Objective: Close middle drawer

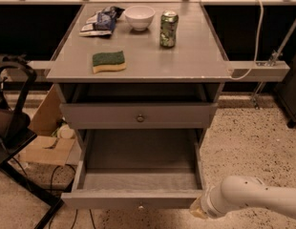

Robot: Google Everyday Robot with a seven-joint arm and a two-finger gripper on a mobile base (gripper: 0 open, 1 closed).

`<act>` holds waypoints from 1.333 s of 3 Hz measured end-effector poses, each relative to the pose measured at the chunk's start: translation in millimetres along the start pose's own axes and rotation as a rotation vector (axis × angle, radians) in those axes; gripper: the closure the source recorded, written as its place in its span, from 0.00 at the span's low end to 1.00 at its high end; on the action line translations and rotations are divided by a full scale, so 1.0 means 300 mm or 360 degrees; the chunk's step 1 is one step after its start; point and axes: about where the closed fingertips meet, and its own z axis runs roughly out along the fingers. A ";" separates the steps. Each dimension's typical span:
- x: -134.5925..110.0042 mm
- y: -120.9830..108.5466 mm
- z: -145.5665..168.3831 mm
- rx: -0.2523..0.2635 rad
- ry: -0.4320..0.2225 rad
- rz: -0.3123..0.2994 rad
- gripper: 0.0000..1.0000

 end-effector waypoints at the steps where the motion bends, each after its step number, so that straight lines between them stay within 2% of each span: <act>1: -0.013 -0.015 0.013 0.0014 -0.0016 -0.0028 1.00; 3: -0.065 -0.050 0.097 0.0024 -0.0125 -0.0049 1.00; 4: -0.126 -0.099 0.135 0.0033 -0.0192 -0.0074 1.00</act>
Offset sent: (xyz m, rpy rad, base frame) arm 0.0566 0.0455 -0.0946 0.1706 -0.0584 -0.0057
